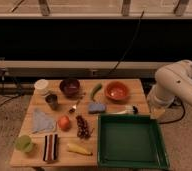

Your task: Place pepper in plastic cup

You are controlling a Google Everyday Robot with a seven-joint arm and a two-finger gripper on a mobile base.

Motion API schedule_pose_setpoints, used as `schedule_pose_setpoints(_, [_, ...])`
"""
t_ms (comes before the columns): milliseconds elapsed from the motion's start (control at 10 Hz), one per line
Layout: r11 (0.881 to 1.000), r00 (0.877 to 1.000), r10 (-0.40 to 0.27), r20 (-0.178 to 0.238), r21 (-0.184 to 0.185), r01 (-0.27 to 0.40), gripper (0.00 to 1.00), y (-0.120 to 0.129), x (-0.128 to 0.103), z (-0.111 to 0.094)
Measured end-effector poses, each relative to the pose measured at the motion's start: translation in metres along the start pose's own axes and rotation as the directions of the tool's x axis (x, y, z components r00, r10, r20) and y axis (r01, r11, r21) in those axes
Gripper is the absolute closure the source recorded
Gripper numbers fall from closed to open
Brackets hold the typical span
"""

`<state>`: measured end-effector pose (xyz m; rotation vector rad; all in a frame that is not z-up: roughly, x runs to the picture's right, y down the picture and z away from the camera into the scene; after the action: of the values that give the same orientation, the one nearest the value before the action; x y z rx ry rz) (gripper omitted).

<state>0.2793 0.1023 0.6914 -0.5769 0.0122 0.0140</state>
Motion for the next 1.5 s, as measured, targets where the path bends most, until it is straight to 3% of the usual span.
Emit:
schedule_pose_setpoints(200, [0.999,0.998,-0.047,0.034,-0.007,0.047,0.35,-0.016,-0.023,0.008])
schedule_pose_setpoints(500, [0.987,0.982,-0.162,0.1,-0.005,0.163,0.35,-0.061,-0.091,0.025])
schedule_pose_setpoints(800, [0.954,0.941,-0.3,0.158,0.056,0.295,0.35,-0.12,-0.14,0.046])
schedule_pose_setpoints(1100, [0.918,0.901,-0.396,0.177,0.105,0.383,0.35,-0.167,-0.173,0.074])
schedule_pose_setpoints(1500, [0.88,0.855,-0.475,0.207,0.118,0.46,0.35,-0.192,-0.222,0.106])
